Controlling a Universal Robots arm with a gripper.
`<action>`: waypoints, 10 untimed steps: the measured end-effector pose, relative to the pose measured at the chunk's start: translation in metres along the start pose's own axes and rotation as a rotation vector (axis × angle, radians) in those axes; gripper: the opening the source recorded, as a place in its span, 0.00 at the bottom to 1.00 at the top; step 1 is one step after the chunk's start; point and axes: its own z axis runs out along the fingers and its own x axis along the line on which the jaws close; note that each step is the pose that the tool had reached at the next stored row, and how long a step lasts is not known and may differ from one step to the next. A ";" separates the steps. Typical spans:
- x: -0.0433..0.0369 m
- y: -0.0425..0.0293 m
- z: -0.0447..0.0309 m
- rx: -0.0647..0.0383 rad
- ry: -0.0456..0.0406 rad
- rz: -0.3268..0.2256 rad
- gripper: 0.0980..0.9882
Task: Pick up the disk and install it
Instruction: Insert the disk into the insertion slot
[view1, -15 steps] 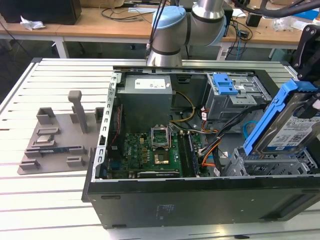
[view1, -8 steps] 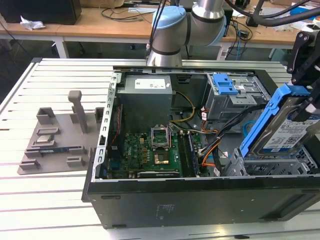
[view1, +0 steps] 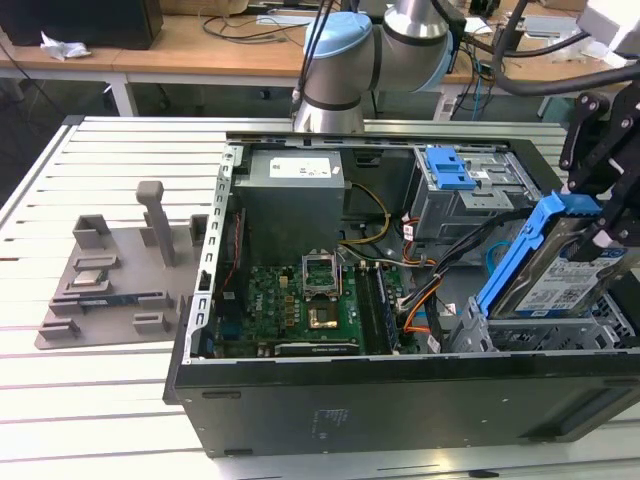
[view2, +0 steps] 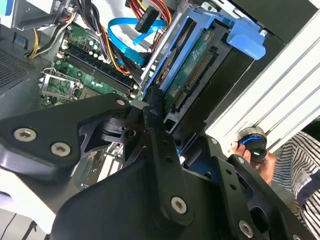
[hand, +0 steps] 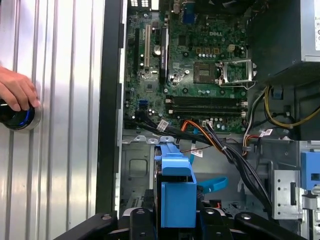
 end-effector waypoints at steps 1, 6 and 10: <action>0.0000 -0.0002 0.0030 0.000 0.0001 0.000 0.30; 0.0001 -0.0012 0.0156 0.000 0.0000 0.000 0.30; 0.0001 -0.0021 0.0262 0.000 0.0001 0.000 0.30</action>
